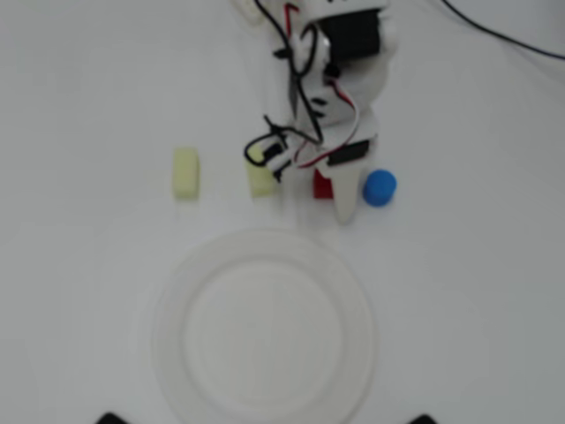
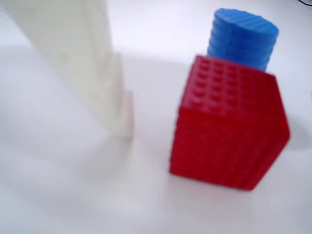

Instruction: Grasp a red block and put it in the dish.

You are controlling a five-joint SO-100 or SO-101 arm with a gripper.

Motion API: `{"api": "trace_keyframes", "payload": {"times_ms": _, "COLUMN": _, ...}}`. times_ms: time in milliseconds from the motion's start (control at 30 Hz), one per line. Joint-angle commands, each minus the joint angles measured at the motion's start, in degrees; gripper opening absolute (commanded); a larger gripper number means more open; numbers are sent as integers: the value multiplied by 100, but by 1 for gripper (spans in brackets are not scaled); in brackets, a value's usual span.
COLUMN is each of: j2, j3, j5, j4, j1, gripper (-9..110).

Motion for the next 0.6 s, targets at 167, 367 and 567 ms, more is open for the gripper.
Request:
{"api": "trace_keyframes", "payload": {"times_ms": 167, "j2": -44, "j3": -237, "j5": -62, "j4": -70, "j1": 193, "gripper": 28}}
{"api": "trace_keyframes", "payload": {"times_ms": 367, "j2": -44, "j3": -237, "j5": -26, "j4": -70, "j1": 185, "gripper": 11}}
{"api": "trace_keyframes", "payload": {"times_ms": 567, "j2": 79, "j3": -202, "j5": -35, "j4": -44, "j1": 149, "gripper": 0}}
